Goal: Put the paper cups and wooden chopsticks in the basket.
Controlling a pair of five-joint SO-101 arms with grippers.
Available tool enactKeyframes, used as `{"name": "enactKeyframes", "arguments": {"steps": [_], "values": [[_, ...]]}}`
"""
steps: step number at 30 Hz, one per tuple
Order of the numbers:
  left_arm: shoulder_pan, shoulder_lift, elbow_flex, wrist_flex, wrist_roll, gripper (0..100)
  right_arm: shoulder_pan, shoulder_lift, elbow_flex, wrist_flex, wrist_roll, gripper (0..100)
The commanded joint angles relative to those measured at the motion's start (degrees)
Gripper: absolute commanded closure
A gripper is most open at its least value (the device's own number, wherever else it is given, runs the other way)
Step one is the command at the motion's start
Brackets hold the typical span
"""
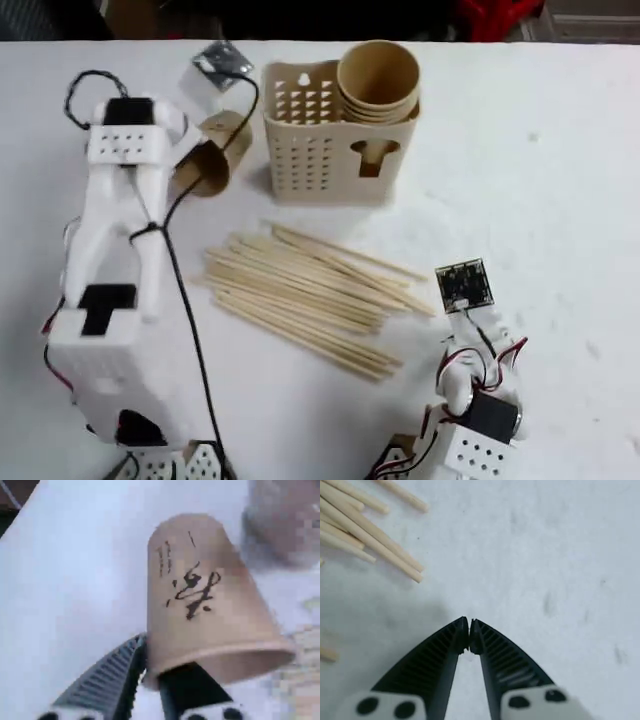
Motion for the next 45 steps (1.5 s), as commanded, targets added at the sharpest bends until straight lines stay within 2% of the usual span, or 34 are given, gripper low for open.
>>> {"name": "enactKeyframes", "arguments": {"steps": [1, 6, 9, 13, 17, 24, 28, 37, 45], "values": [[-2.42, -14.64, -2.64, 9.41, 2.73, 98, -0.48, -0.4, 0.44, -0.66, 0.7, 97.8], [-2.51, -29.58, -2.64, 17.05, 3.69, 98, -0.48, -0.4, 0.44, -0.66, 0.7, 97.8], [0.04, -37.41, -2.64, 19.43, 4.84, 98, -0.48, -0.4, 0.44, -0.66, 0.7, 97.8], [5.41, -44.26, -2.73, 19.25, 14.95, 98, -0.48, -0.4, 0.44, -0.66, 0.7, 97.8], [13.58, -44.62, -5.63, 19.34, 20.57, 98, -0.48, -0.4, 0.44, -0.66, 0.7, 97.8], [24.22, -33.36, -17.67, 18.55, 31.91, 98, -0.48, -0.4, 0.44, -0.66, 0.7, 97.8], [27.65, -21.41, -26.9, 17.58, 34.29, 98, -0.48, -0.4, 0.44, -0.66, 0.7, 97.8], [28.53, 2.59, -50.81, 22.51, 34.37, 98, -0.48, -0.4, 0.44, -0.66, 0.7, 97.8], [27.82, 9.71, -61.8, 25.05, 34.46, 98, -0.48, -0.4, 0.44, -0.66, 0.7, 97.8]]}}
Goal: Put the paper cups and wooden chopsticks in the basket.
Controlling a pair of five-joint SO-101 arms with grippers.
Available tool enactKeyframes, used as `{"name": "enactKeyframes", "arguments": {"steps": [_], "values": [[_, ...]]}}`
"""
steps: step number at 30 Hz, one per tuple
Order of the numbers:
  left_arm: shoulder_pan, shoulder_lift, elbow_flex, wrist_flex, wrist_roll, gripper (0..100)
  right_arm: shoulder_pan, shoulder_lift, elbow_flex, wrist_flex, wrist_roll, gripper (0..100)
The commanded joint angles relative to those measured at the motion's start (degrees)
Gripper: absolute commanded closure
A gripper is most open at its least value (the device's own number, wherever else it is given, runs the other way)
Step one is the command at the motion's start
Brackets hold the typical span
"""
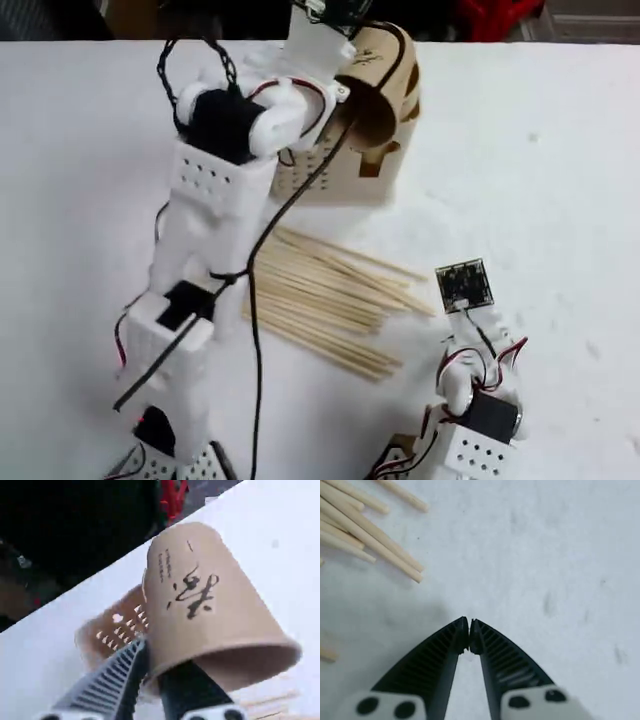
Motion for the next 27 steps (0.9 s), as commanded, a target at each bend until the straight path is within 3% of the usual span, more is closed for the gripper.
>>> {"name": "enactKeyframes", "arguments": {"steps": [1, 9, 14, 27], "values": [[-0.13, 0.66, -5.01, 0.0, 0.62, 98, -0.48, -0.4, 0.44, -0.66, 0.7, 97.8], [-0.13, 0.48, -5.01, 0.62, 0.62, 98, -0.48, -0.4, 0.44, -0.66, 0.7, 97.8], [0.57, 0.4, -5.45, 5.89, 0.35, 98, -0.48, -0.4, 0.44, -0.66, 0.7, 97.8], [0.48, -1.54, -4.92, 6.59, 0.26, 98, -0.48, -0.4, 0.44, -0.66, 0.7, 97.8]]}}
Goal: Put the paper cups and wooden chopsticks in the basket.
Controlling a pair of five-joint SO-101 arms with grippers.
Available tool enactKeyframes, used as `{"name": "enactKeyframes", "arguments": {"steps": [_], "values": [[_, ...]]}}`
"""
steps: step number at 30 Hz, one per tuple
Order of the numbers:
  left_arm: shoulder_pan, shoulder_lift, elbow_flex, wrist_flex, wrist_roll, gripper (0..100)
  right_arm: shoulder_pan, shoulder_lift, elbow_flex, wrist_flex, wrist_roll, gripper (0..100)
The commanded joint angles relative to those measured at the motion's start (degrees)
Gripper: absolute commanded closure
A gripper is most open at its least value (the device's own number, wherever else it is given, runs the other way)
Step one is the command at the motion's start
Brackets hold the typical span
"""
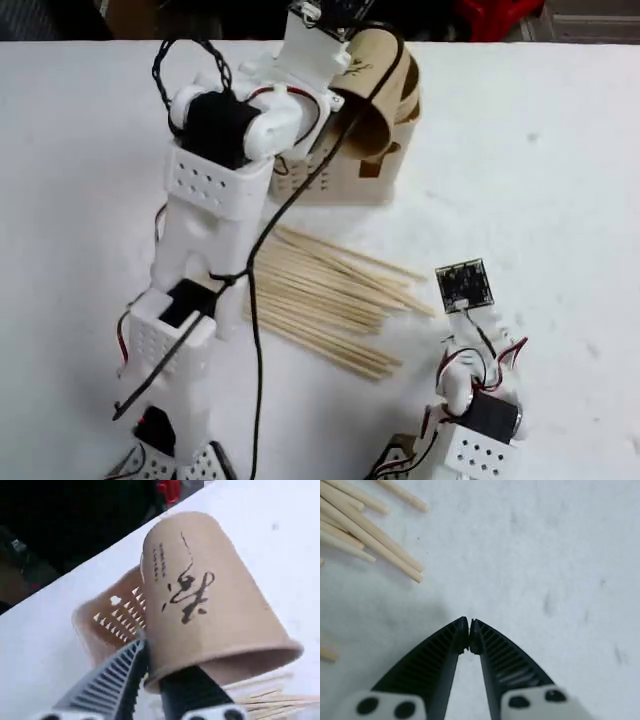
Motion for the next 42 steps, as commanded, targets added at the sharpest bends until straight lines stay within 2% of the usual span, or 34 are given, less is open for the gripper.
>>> {"name": "enactKeyframes", "arguments": {"steps": [1, 13, 18, 20, 42], "values": [[0.75, -3.12, -1.32, 0.18, 0.09, 98, -0.48, -0.4, 0.44, -0.66, 0.7, 97.8], [0.75, -4.09, -1.32, -0.26, -1.85, 97, -0.48, -0.4, 0.44, -0.66, 0.7, 97.8], [0.57, -4.09, -1.41, -1.93, -1.93, 88, -0.48, -0.4, 0.44, -0.66, 0.7, 97.8], [0.57, -4.09, -1.32, -2.9, -2.02, 88, -0.48, -0.4, 0.44, -0.66, 0.7, 97.8], [1.01, -3.91, -1.23, -22.86, -2.02, 87, -0.48, -0.4, 0.44, -0.66, 0.7, 97.8]]}}
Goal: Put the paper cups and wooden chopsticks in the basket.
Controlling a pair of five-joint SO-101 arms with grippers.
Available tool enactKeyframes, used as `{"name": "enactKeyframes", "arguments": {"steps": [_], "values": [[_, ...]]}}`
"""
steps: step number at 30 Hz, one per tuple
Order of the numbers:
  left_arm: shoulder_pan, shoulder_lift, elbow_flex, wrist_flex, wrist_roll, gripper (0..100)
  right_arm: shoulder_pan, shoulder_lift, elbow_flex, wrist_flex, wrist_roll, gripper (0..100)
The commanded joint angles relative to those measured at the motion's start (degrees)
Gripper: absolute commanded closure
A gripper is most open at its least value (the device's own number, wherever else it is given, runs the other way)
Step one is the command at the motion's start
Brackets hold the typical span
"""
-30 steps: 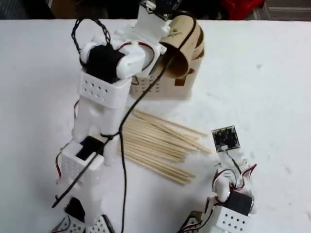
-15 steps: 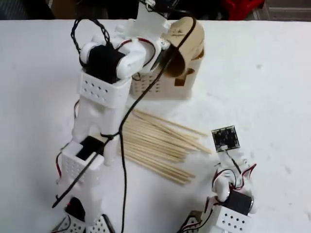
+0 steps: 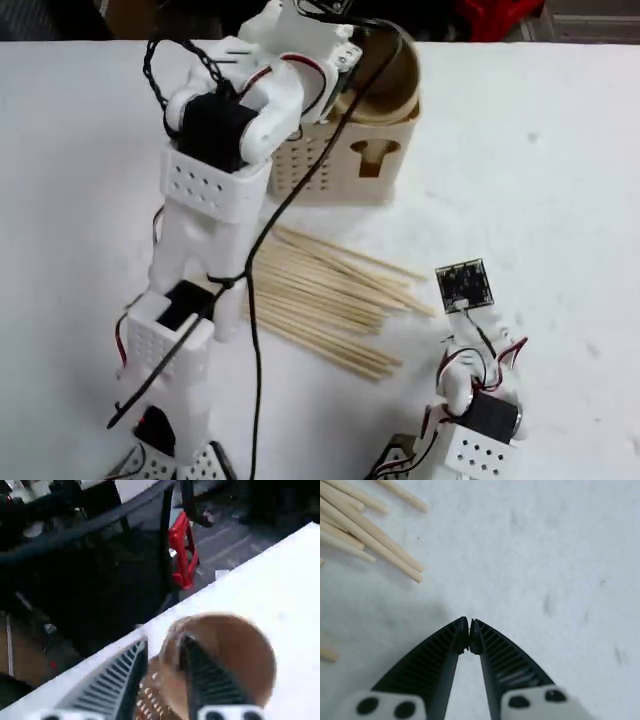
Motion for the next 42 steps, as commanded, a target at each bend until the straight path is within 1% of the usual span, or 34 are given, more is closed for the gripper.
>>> {"name": "enactKeyframes", "arguments": {"steps": [1, 10, 16, 21, 26, 35, 42], "values": [[0.84, -2.68, -1.23, -3.08, -0.62, 87, -0.48, -0.4, 0.44, -0.66, 0.7, 97.8], [1.01, -2.51, -0.79, -3.08, -0.62, 87, -0.57, -0.4, 0.44, -0.66, 0.7, 97.8], [1.89, 0.92, 3.96, -8.88, -0.7, 87, -0.57, -0.4, 0.44, -0.66, 0.7, 97.8], [1.89, 1.89, 3.6, -10.29, -0.7, 87, -0.57, -0.4, 0.44, -0.66, 0.7, 97.8], [-0.13, 1.98, 5.89, -13.98, -0.7, 88, -0.57, -0.4, 0.44, -0.66, 0.7, 97.8], [-3.21, 2.07, 7.3, -14.86, -0.26, 88, -0.57, -0.4, 0.44, -0.66, 0.7, 97.8], [-3.38, 0.75, 5.27, -14.42, -0.18, 87, -0.57, -0.4, 0.44, -0.66, 0.7, 97.8]]}}
